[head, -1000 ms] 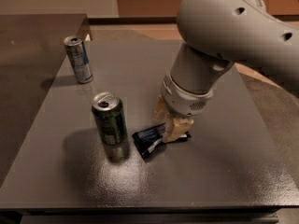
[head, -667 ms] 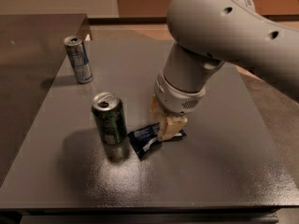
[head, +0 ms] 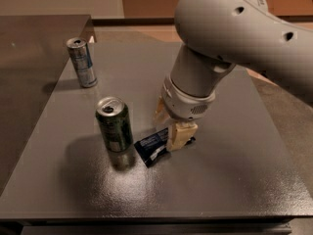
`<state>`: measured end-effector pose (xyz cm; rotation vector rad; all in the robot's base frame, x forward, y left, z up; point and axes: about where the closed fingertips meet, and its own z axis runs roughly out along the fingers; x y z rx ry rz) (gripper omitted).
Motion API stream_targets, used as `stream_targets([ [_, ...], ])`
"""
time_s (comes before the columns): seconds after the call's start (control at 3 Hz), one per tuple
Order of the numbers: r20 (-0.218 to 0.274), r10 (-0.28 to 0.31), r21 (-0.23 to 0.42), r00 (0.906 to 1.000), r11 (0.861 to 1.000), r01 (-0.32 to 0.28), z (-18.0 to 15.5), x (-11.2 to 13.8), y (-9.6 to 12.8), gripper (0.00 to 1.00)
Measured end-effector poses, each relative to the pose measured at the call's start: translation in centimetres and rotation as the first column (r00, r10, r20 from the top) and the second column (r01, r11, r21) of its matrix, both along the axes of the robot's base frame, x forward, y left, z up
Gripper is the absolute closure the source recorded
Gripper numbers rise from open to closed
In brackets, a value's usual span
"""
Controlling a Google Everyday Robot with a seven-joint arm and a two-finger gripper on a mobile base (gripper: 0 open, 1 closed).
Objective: Move rxbar blueberry near green can
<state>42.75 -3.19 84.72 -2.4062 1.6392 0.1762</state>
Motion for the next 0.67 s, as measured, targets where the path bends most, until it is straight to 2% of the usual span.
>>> stream_targets([
  [0.33, 0.003, 0.001, 0.0, 1.0, 1.0, -0.001, 0.1, -0.04, 0.05, 0.0],
  [0.67, 0.003, 0.001, 0.0, 1.0, 1.0, -0.001, 0.1, -0.04, 0.05, 0.0],
])
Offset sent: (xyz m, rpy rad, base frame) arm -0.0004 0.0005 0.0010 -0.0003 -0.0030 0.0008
